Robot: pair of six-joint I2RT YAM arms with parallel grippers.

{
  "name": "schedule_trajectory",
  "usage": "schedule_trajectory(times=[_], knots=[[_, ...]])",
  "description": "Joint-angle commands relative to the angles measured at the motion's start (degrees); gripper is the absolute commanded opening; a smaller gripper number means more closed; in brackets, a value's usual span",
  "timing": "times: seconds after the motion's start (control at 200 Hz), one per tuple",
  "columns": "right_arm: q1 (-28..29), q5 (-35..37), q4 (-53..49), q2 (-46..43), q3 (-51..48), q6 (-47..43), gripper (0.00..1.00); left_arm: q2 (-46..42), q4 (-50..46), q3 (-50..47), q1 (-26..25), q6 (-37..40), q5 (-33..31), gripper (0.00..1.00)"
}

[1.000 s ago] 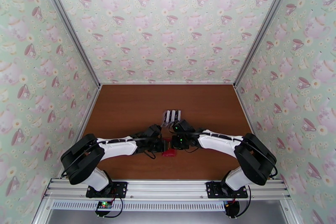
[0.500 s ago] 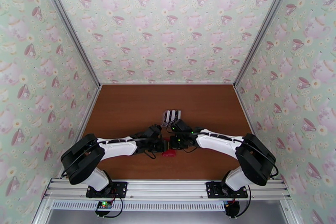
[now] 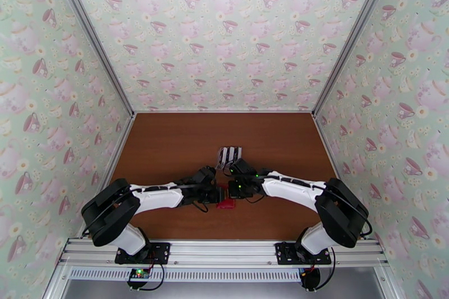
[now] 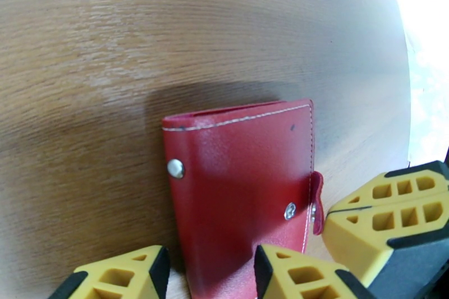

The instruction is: Put the credit cards into the card holder

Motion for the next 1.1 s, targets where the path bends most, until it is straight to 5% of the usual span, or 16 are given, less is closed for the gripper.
schedule_trajectory(times=[0.0,0.711,1.092], knots=[[0.25,1.25,-1.77,-0.13,1.97,-1.1,0.19,3.06,-4.28,-2.86,-0.59,-0.89,0.67,0.48],[5.9,15.08,-15.45,5.1,11.18,-1.3,0.22,3.24,-1.7,-4.9,-0.51,-1.41,0.81,0.48],[6.48,14.94,-15.41,6.34,11.71,-1.02,0.19,3.49,-1.17,-5.25,-0.33,-1.43,1.08,0.48]])
